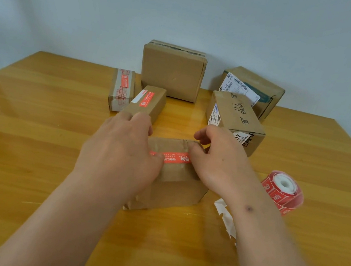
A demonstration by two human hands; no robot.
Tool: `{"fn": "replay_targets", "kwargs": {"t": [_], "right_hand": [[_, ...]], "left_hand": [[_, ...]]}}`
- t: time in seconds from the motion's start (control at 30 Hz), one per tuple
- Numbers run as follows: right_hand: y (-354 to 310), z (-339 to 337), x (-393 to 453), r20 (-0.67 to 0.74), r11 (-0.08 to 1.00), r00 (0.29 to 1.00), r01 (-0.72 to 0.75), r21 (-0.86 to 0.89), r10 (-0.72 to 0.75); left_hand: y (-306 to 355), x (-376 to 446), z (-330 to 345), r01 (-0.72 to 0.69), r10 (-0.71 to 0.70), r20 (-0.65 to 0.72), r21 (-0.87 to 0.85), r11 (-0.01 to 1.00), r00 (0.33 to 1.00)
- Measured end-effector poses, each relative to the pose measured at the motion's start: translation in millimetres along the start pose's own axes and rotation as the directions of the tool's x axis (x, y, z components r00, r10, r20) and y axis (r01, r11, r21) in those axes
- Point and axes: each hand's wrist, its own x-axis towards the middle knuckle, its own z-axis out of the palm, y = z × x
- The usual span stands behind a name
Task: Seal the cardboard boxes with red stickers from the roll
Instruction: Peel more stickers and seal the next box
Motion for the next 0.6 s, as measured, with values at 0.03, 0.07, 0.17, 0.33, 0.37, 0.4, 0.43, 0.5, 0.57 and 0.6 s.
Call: {"fn": "replay_targets", "kwargs": {"t": [0.03, 0.07, 0.17, 0.33, 0.37, 0.4, 0.43, 0.5, 0.57, 0.6], "right_hand": [[-0.7, 1.3, 0.7, 0.001, 1.0, 1.0, -0.002, 0.007, 0.002], [-0.9, 2.3, 1.1, 0.005, 1.0, 1.0, -0.004, 0.009, 0.004], [0.4, 3.4, 1.5, 0.024, 1.0, 1.0, -0.01, 0.009, 0.009], [3.6, 1.9, 1.4, 0.023, 0.999, 0.999, -0.032, 0.038, 0.031], [2.6, 1.5, 0.0, 0.033, 0.999, 0.999, -0.026, 0.048, 0.025], [1.6, 0.7, -2.2, 0.046, 0.998, 0.999, -0.017, 0.054, 0.014], [1.3, -0.1, -4.1, 0.059, 0.998, 0.998, -0.007, 0.055, 0.004], [2.7, -2.3, -7.0, 0.08, 0.998, 0.997, 0.003, 0.056, -0.007], [4.0, -4.1, -7.9, 0.088, 0.997, 0.996, -0.005, 0.071, -0.001], [4.0, -3.9, -8.3, 0.089, 0.997, 0.996, -0.01, 0.078, 0.003]], "left_hand": [[-2.0, 0.5, 1.7, -0.001, 0.001, 0.001, -0.021, 1.0, 1.0], [-4.0, 1.3, 3.5, 0.001, -0.001, 0.002, -0.05, 0.999, 1.0], [-10.5, 4.1, 8.8, 0.016, -0.016, 0.001, -0.142, 0.99, 1.0], [-16.8, 8.0, 10.2, 0.021, -0.027, -0.027, -0.199, 0.98, 0.999], [-16.2, 8.0, 10.6, 0.013, -0.02, -0.028, -0.204, 0.979, 0.999], [-15.2, 7.5, 10.7, 0.002, -0.007, -0.023, -0.202, 0.979, 1.0], [-14.6, 7.0, 11.2, -0.01, 0.009, -0.008, -0.193, 0.981, 1.0], [-15.4, 5.9, 11.9, -0.018, 0.025, 0.043, -0.169, 0.985, 0.999], [-16.2, 5.8, 10.2, -0.01, 0.024, 0.066, -0.198, 0.98, 0.998], [-15.9, 5.6, 9.4, 0.0, 0.016, 0.072, -0.215, 0.977, 0.997]]}}
